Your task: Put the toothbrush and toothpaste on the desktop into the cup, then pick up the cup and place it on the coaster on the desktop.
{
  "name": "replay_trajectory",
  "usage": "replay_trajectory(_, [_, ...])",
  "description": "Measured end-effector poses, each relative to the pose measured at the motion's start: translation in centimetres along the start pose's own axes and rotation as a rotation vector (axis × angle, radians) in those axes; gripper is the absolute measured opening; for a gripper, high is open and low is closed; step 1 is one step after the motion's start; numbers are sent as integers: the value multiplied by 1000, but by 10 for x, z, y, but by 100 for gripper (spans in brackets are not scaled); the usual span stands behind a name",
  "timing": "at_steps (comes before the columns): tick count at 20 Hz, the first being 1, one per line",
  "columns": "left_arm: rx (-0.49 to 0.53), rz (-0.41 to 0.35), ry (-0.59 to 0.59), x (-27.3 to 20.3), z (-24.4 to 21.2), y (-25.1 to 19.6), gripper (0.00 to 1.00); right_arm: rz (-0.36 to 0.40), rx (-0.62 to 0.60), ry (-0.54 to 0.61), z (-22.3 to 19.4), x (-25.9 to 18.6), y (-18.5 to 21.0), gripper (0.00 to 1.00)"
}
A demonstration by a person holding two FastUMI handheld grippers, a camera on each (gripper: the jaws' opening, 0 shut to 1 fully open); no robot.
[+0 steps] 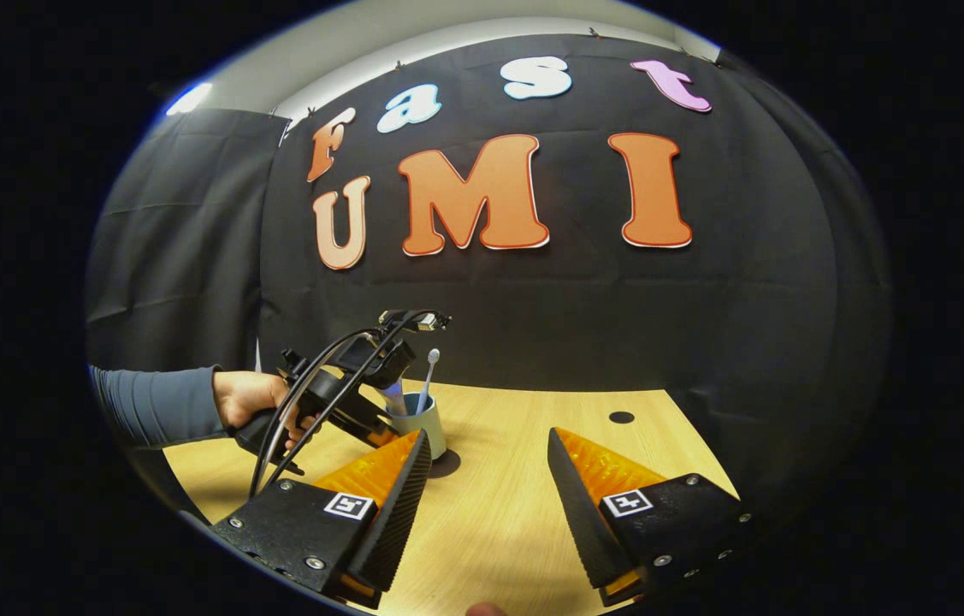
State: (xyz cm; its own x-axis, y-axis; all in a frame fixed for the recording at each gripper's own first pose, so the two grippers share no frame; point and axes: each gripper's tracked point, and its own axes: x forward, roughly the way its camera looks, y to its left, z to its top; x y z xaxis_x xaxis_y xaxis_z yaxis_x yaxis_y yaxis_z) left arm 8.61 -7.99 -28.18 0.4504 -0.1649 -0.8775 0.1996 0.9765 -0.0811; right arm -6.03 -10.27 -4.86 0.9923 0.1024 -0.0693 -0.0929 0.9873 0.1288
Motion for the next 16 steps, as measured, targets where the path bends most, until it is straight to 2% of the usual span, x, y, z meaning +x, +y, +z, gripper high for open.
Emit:
replay_trajectory(6, [-2, -20, 43, 1, 2, 5, 23, -41, 0, 33, -15, -20, -11, 83])
replay_trajectory(9, [21, -40, 57, -7, 8, 11, 28, -52, 12, 42, -17, -22, -6, 82])
replay_trajectory(10, [25, -29, 44, -8, 11, 15, 34, -60, 8, 45, -18, -22, -5, 83])
replay_trajectory(11, [32, -22, 24, -11, 16, 18, 57, -68, 7, 45, -18, -21, -4, 82])
replay_trajectory(12, [43, -17, 9, -15, 20, 21, 67, -68, 9, 44, -17, -20, -2, 83])
replay_trajectory(13, [55, -17, -14, -20, 25, 22, 82, -70, 12, 44, -16, -18, 1, 83])
replay_trajectory(15, [63, -21, -71, -33, 24, 24, 98, -78, 14, 44, -14, -12, 5, 82])
replay_trajectory(16, [64, -25, -104, -42, 27, 29, 100, -84, 12, 40, -12, -8, 7, 83])
